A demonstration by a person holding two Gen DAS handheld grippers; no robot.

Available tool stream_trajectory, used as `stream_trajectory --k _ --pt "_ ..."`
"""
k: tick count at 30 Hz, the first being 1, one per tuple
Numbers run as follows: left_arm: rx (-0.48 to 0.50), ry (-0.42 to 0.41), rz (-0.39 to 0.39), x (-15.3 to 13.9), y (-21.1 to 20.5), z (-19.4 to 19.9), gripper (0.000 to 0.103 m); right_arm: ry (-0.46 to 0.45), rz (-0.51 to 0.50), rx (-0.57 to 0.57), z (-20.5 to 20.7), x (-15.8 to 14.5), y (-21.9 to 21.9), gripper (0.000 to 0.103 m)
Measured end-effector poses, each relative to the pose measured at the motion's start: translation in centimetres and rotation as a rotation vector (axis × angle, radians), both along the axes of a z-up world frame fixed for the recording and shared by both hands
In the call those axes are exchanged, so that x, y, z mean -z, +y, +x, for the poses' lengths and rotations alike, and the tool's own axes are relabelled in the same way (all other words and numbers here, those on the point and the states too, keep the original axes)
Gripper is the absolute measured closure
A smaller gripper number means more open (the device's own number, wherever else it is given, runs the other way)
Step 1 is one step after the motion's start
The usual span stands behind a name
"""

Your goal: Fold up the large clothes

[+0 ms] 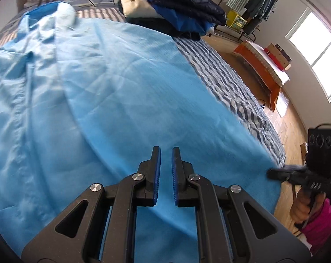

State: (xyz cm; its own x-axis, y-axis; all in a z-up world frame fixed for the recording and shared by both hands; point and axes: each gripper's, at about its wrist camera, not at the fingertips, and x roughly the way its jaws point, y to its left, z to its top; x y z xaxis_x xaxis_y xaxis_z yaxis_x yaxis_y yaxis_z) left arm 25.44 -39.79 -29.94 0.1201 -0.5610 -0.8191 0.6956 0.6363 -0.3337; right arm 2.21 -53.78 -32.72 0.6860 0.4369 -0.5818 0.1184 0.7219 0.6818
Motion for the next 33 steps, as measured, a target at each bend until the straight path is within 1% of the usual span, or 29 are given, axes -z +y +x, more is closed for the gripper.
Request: stream_trajectory --k 2,3,4,6,7,9,10,11,12,13,14,16,18,20,23,26,27,28,29,30,31,33 --pt "0.000 0.015 0.001 0.9 -1.1 0.2 0.097 0.061 0.009 0.010 0.5 1.9 -0.2 0.102" --pt "0.001 0.018 0.021 1.6 -1.7 0.4 0.097 0.091 0.009 0.008 0.8 2.9 -0.2 0.102" --pt "0.002 0.017 0.047 2.4 -2.2 0.5 0.097 0.101 0.008 0.003 0.7 3.5 -0.4 0.102" --pt "0.007 0.012 0.082 3.7 -2.7 0.5 0.096 0.092 0.023 -0.020 0.9 3.9 -0.6 0.102" --pt "0.008 -0.010 0.076 3.9 -2.7 0.4 0.097 0.089 0.024 -0.023 1.0 3.9 -0.9 0.101" --pt "0.018 -0.014 0.077 3.8 -2.8 0.4 0.097 0.083 0.038 -0.006 1.1 3.9 -2.0 0.100" --pt "0.013 0.000 0.066 3.5 -2.6 0.5 0.097 0.077 0.063 -0.004 0.9 4.1 -2.9 0.097" --pt "0.008 0.010 0.049 3.2 -2.4 0.6 0.097 0.073 0.082 0.005 1.0 4.1 -3.6 0.092" --pt "0.002 0.010 0.032 2.7 -2.3 0.7 0.097 0.070 0.098 0.015 1.2 4.3 -4.2 0.088" --pt "-0.002 -0.003 0.020 2.1 -2.2 0.7 0.097 0.068 0.116 0.018 1.5 4.5 -4.7 0.079" --pt "-0.004 -0.011 0.015 1.8 -2.3 0.8 0.097 0.066 0.139 0.018 2.0 4.7 -5.1 0.074" --pt "-0.005 -0.019 0.007 1.2 -2.4 1.3 0.097 0.064 0.187 0.018 3.2 5.3 -5.8 0.074" --pt "-0.014 -0.026 0.010 1.1 -2.7 2.0 0.096 0.065 0.212 0.016 3.8 5.4 -6.5 0.073" --pt "-0.024 -0.022 0.017 1.3 -2.8 2.7 0.097 0.053 0.247 -0.005 5.2 5.6 -6.7 0.073" --pt "-0.052 0.000 0.013 1.9 -2.4 3.9 0.097 0.037 0.289 -0.006 6.9 5.8 -7.1 0.073" --pt "-0.092 0.015 -0.003 2.2 -2.0 4.8 0.097 0.014 0.337 0.018 8.6 6.1 -7.3 0.073" --pt "-0.103 0.021 -0.009 2.3 -1.8 5.1 0.097 0.003 0.339 0.021 8.8 6.1 -7.3 0.073" --pt "-0.110 0.024 -0.013 2.3 -1.7 5.4 0.097 0.000 0.328 0.029 9.2 5.9 -7.2 0.079" --pt "-0.111 0.024 -0.012 2.3 -1.7 5.5 0.097 0.001 0.310 0.033 9.4 5.6 -7.0 0.101" --pt "-0.110 0.024 -0.010 2.4 -1.7 5.6 0.097 0.005 0.286 0.028 9.7 5.2 -6.7 0.101" --pt "-0.109 0.024 -0.011 2.4 -1.7 5.6 0.097 0.008 0.231 0.035 9.6 4.3 -6.3 0.101" --pt "-0.111 0.034 -0.024 2.5 -1.8 5.6 0.096 -0.031 0.163 0.023 9.6 2.4 -5.4 0.101"
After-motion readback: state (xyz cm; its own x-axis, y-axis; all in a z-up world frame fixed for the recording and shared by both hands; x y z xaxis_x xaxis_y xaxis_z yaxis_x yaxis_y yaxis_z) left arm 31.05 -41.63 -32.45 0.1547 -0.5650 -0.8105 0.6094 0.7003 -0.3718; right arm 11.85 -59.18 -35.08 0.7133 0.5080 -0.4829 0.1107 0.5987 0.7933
